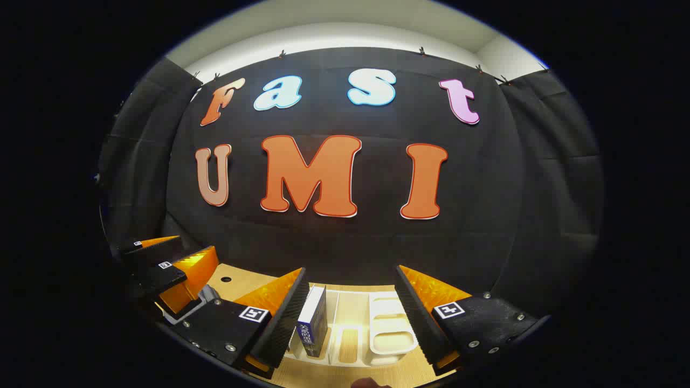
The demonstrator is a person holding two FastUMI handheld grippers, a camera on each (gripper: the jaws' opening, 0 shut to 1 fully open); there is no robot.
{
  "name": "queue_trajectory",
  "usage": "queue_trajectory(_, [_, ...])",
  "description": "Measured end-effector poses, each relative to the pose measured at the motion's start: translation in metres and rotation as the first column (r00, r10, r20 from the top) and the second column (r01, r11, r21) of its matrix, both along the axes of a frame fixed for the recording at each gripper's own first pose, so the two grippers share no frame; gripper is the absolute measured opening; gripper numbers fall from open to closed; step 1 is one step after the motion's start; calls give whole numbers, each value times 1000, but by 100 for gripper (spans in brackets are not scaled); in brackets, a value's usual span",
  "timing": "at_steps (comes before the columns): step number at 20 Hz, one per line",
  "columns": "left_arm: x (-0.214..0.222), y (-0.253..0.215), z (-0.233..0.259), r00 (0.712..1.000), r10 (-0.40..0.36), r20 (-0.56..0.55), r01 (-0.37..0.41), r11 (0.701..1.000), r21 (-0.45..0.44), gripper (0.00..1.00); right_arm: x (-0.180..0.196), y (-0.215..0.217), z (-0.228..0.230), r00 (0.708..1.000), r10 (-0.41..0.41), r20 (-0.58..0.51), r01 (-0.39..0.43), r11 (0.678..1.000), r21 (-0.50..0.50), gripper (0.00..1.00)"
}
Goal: Open the schoolbag, grab two books from the bookshelf and put them into the schoolbag.
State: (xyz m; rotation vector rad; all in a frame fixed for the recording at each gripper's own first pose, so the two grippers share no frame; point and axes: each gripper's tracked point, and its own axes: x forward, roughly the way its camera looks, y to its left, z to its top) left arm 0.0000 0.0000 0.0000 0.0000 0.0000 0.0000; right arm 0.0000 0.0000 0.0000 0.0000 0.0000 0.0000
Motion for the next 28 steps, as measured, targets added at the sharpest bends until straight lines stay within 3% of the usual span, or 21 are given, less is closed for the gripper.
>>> queue_trajectory(9, [-5, 20, 1, 999, 27, 19, -27, 1000, -6, 96, 1, 9, -11, 1000, 9, -25, -9, 1000, 19, 95])
queue_trajectory(25, [-13, 8, 7, 998, -2, 58, -1, 998, 66, 96, -5, 13, -11, 999, 21, -26, -20, 1000, 18, 95])
queue_trajectory(28, [-14, 9, -1, 999, 2, 41, -7, 994, 113, 96, -5, 7, -14, 999, 19, -34, -19, 1000, 15, 95])
